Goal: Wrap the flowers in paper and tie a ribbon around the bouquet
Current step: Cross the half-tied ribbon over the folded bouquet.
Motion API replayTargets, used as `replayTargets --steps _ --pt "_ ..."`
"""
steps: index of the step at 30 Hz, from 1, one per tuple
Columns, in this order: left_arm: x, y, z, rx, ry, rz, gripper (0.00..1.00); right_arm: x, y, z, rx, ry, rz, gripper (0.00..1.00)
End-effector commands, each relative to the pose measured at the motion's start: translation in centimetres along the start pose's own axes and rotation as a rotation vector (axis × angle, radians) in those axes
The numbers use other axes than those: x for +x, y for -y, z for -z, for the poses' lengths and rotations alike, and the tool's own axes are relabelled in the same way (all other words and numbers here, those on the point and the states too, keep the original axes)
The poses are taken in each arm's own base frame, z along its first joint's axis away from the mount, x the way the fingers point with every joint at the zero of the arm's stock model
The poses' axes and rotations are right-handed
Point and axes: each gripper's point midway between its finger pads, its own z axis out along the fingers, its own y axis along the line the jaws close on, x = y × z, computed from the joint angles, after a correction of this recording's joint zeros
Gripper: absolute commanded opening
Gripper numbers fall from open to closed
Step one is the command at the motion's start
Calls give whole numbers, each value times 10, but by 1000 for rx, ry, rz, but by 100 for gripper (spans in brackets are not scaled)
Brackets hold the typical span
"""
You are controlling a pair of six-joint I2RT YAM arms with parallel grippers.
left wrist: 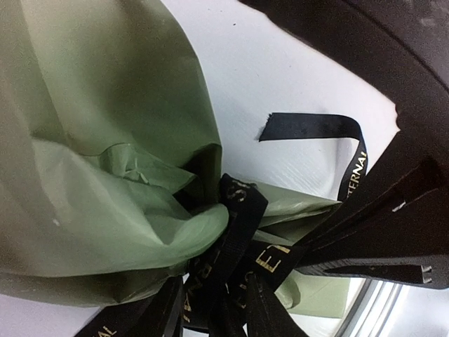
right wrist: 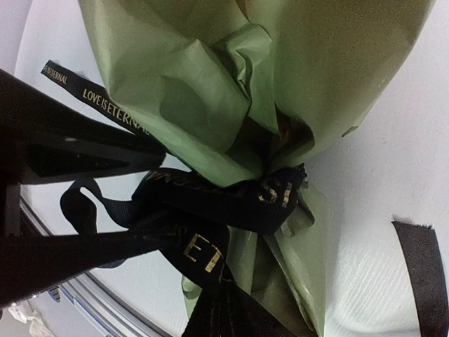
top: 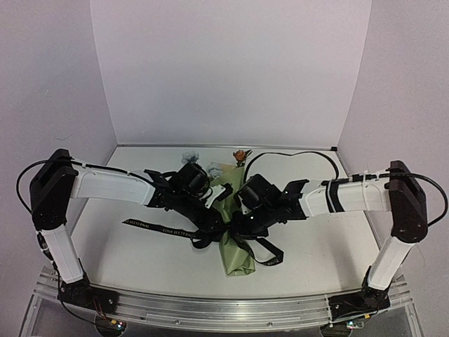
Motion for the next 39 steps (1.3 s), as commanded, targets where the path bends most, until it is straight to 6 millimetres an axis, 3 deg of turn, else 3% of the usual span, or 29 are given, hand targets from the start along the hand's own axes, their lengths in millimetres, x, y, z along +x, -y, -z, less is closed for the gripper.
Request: replayTargets --steps 1,6,10,24,33,39 --pt "-21 5 2 28 47 -24 27 -3 3 -6 8 37 1 4" --pt "-23 6 4 30 62 -19 8 -4 5 -8 -1 61 -3 5" --pt "-28 7 9 29 88 -14 0 -6 3 -11 -21 78 -23 0" --pt "-39 17 33 68 171 15 0 -31 5 -16 -119 249 -111 0" --pt "-34 19 31 85 155 14 0 -41 -19 -10 -228 266 -102 0" --pt "-34 19 32 81 158 13 0 -42 -23 -17 -240 249 -128 0"
